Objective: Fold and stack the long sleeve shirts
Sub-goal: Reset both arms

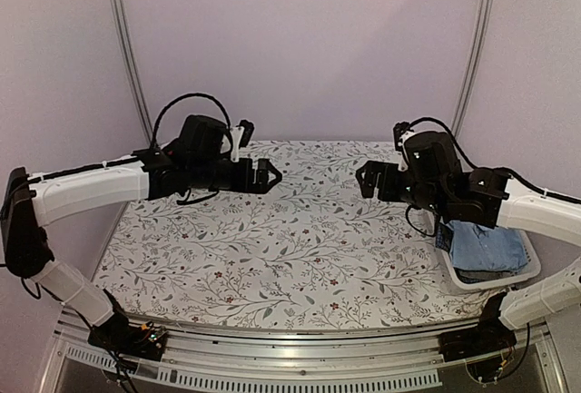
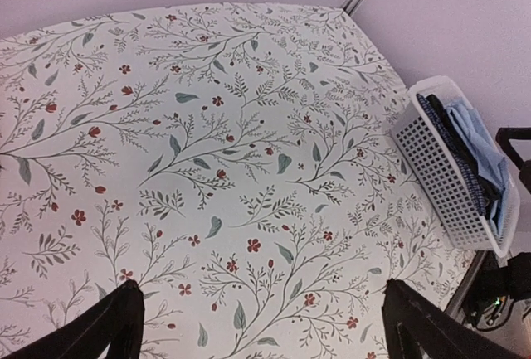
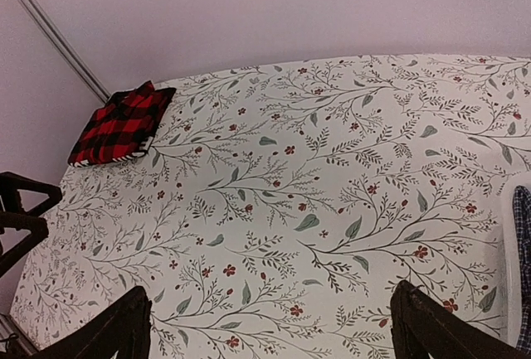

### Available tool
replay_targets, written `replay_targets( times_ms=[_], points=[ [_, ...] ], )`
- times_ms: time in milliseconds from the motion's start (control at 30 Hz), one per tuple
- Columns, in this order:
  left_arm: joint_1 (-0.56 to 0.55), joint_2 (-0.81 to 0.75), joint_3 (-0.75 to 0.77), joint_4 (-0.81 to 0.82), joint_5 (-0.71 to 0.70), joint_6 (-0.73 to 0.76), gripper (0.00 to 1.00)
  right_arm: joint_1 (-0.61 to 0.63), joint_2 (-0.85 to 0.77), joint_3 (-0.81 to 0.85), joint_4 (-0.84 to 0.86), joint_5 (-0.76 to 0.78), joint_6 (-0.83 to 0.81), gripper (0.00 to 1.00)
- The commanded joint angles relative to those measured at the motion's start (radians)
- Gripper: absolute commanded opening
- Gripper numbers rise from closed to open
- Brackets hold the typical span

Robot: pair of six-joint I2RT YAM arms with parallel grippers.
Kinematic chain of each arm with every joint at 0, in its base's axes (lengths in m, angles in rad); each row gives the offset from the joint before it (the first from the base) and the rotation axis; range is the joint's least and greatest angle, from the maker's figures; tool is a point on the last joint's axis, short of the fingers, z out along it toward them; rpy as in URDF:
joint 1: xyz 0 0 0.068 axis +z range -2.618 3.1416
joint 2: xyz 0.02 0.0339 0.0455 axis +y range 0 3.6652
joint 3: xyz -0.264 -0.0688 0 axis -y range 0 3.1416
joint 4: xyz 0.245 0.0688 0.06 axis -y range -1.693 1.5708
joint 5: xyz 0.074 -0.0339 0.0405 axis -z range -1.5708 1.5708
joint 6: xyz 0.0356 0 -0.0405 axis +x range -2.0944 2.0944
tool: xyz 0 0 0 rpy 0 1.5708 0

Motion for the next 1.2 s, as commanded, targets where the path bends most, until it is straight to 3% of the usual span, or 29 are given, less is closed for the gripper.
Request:
replay_targets(
  times_ms=[0, 267, 1167],
  points=[
    [-0.018, -0.097, -0.065, 0.069, -0.045, -0.030, 1.00, -0.005, -0.047, -0.033, 0.061, 0.096, 0.000, 0.99],
    [-0.022, -0.219, -0.159, 0.152, -0.048, -0.015, 1.00, -0.004, -0.039, -0.050, 0.085, 0.167, 0.007, 0.99],
    [-0.037, -0.186, -0.162, 0.160, -0.048, -0.018, 1.00, -0.005, -0.110, -0.096, 0.103, 0.132, 0.008, 0.99]
  ],
)
